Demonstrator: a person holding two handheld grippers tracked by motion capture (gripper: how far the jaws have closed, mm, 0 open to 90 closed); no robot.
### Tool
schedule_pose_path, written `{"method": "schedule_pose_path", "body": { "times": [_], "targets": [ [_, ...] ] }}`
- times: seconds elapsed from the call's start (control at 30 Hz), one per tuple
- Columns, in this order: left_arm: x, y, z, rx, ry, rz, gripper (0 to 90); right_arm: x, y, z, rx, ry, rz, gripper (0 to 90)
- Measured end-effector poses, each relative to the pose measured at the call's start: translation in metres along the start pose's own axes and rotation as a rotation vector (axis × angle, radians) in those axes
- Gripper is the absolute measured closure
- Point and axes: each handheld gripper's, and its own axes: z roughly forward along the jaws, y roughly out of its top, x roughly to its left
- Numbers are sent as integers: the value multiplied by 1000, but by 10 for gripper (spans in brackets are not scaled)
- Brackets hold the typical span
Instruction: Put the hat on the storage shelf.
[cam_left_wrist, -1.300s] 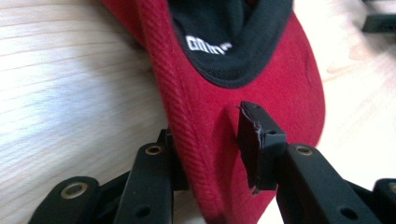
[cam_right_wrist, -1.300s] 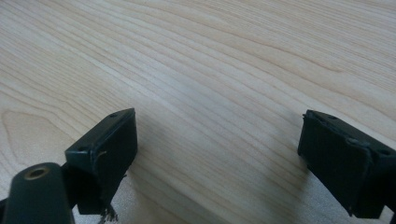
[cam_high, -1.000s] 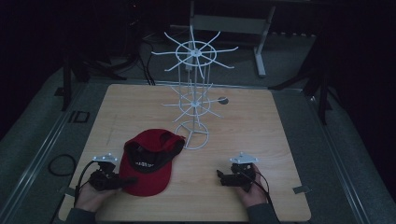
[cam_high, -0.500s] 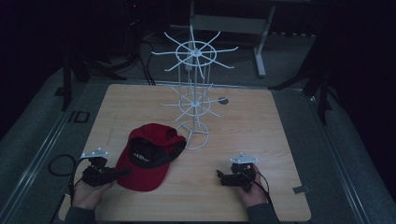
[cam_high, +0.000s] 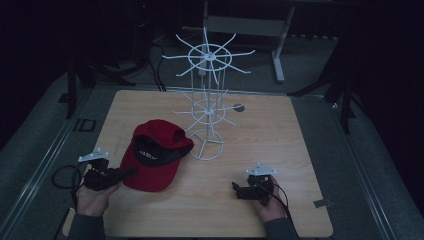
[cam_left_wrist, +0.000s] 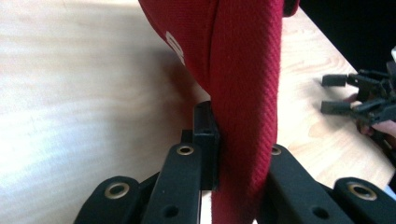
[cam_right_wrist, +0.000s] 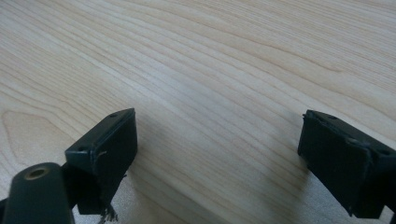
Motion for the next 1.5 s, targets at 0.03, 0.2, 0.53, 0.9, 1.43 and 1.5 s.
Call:
{"method": "schedule_pose_path", "body": {
  "times": [0.03, 0.2, 0.53, 0.9, 1.43, 1.5],
  "targets": [
    [-3, 5, -1, -14, 14, 13, 854, 0, 0, 0, 1, 0, 0, 117],
    [-6, 14, -3, -42, 39, 36, 854, 0, 0, 0, -1, 0, -1, 117],
    [-8, 21, -4, -90, 102, 48, 854, 0, 0, 0, 0, 0, -1, 117],
    [-8, 24, -9, -197, 142, 38, 854, 0, 0, 0, 0, 0, -1, 117],
    [-9, 36, -15, -233, 174, 98, 854, 0, 0, 0, 0, 0, -1, 117],
    [-9, 38, -15, -238, 174, 102, 854, 0, 0, 0, 0, 0, -1, 117]
  ]
}}
